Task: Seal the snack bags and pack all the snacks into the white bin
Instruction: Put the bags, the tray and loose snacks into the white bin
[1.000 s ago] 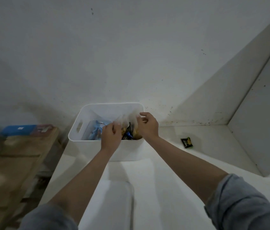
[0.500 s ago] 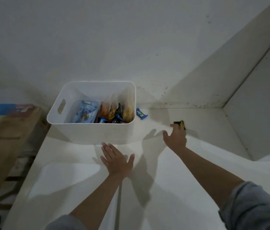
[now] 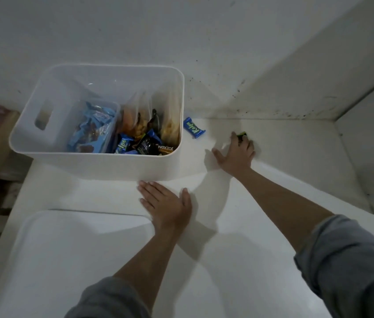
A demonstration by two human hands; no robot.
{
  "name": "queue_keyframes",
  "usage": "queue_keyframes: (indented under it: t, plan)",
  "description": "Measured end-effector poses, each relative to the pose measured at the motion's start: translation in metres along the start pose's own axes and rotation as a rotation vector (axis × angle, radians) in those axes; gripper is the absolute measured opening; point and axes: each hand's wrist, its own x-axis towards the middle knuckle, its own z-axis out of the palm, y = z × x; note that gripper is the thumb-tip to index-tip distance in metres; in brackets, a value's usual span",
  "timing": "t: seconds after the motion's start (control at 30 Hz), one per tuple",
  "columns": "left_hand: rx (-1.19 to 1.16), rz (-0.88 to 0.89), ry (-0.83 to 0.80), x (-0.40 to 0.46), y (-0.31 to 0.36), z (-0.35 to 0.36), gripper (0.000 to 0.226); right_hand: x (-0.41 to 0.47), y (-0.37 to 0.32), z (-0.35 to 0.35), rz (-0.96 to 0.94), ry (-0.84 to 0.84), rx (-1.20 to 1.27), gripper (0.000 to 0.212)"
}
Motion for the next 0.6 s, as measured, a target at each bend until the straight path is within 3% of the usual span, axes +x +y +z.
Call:
queue_keyframes:
  t: [0.13, 0.27, 0.4, 0.6]
  plan:
    - [0.045, 0.012, 0.043, 0.001, 0.000, 0.007, 0.097, 0.013, -0.044, 0.020, -0.132, -0.059, -0.090, 0.083]
    - [0.034, 0.004, 0.032, 0.003, 0.000, 0.009, 0.099, 0.016, -0.067, 0.035, -0.199, -0.042, -0.149, 0.063]
    - [0.030, 0.005, 0.025, 0.002, 0.000, 0.010, 0.097, 0.008, -0.054, 0.037, -0.247, 0.008, -0.177, 0.043]
    - [0.022, -0.005, -0.026, 0.001, 0.000, 0.006, 0.097, -0.035, -0.005, 0.030, -0.399, 0.236, -0.081, 0.022]
